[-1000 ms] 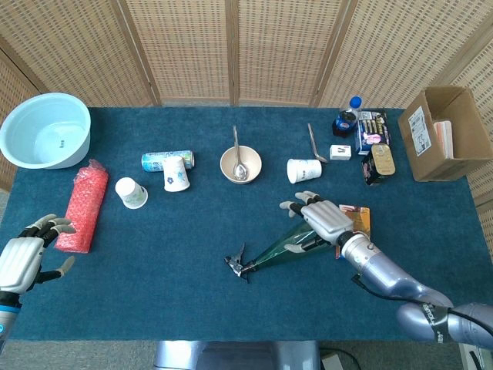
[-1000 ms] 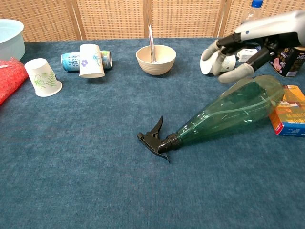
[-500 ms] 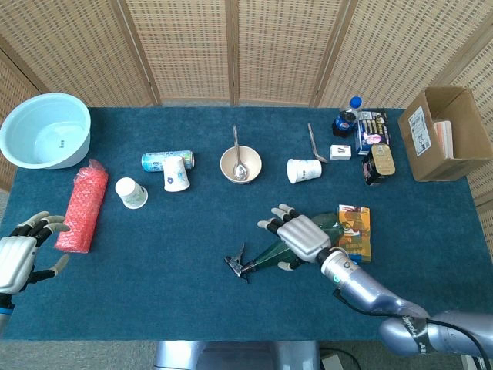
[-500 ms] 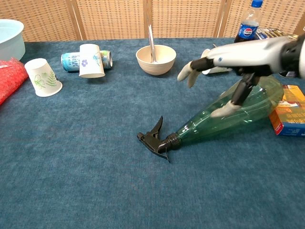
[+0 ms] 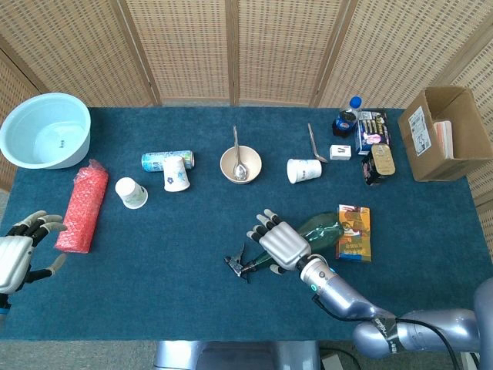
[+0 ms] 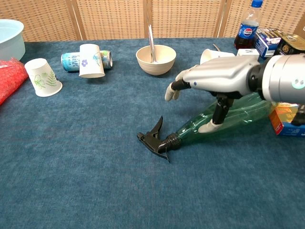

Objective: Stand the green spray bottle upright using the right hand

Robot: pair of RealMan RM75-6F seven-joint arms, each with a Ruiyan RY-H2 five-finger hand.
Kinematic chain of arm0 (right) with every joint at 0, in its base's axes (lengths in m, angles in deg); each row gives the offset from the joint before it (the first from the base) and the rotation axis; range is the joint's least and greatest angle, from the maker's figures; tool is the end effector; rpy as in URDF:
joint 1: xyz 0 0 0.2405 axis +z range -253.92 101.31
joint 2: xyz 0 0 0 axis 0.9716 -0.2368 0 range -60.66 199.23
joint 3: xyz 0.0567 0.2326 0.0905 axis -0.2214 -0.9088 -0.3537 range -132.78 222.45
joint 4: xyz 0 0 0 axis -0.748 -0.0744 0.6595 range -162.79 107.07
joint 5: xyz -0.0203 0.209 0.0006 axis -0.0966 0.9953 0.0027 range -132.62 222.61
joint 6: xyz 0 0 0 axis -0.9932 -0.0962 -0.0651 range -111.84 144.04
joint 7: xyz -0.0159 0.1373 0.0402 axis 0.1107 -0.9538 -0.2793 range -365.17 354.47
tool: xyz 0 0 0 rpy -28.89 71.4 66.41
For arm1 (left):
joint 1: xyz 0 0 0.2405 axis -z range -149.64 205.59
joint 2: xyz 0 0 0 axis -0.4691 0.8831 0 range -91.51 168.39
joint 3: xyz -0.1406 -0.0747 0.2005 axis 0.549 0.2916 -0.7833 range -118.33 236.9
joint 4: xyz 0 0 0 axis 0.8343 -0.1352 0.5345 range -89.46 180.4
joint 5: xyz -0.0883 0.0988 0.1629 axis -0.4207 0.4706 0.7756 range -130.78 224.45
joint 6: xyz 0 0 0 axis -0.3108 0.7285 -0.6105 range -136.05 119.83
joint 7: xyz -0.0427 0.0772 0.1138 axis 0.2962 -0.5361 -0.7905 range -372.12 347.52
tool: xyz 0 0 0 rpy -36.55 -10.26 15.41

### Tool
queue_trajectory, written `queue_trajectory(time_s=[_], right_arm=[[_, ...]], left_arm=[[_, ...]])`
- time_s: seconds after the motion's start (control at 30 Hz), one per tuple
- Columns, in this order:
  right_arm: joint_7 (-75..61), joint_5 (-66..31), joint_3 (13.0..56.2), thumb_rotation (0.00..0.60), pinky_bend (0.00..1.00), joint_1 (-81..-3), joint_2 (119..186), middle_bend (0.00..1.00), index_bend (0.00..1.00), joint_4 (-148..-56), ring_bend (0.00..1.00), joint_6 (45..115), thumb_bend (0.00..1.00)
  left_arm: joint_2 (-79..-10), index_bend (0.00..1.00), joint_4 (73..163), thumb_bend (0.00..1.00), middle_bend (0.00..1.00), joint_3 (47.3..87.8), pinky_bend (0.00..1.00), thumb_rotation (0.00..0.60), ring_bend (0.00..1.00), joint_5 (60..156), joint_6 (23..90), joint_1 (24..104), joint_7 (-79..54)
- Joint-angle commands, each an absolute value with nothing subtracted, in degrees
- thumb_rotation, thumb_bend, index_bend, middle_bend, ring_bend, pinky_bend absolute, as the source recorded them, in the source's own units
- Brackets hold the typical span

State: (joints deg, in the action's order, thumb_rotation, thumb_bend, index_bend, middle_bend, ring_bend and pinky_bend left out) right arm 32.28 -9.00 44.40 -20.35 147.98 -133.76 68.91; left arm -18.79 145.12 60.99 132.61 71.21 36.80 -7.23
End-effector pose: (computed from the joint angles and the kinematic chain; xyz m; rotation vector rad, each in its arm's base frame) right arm -0.0859 -0.2970 -0.0100 2.2650 -0.6984 0.7253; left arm -0.2890 0.1946 0.1690 -1.4581 -1.0261 -0.9496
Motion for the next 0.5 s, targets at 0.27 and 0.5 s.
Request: queue_trajectory(time_s=[0.27,0.5], right_arm=[[38.41,-8.35,47.52,0.600,0.09,-20.90,149.10,0.22,0.19,-133.65,0.01,71.80,0.28],[40.89,-8.73,48.50,0.600,0.09,-21.75,149.84,0.22,0.20,-133.66,0.02,73.26,0.28]], left_arm=[[-19.27,0.33,144.88,0.37,0.27,60.95,0.23,0.600,0.17,132.64,70.76,37.10,-7.04],[-19.39,0.33,144.95,0.37,0.27,60.89,0.23,0.600,0.17,132.78,70.51,37.34,-7.05]])
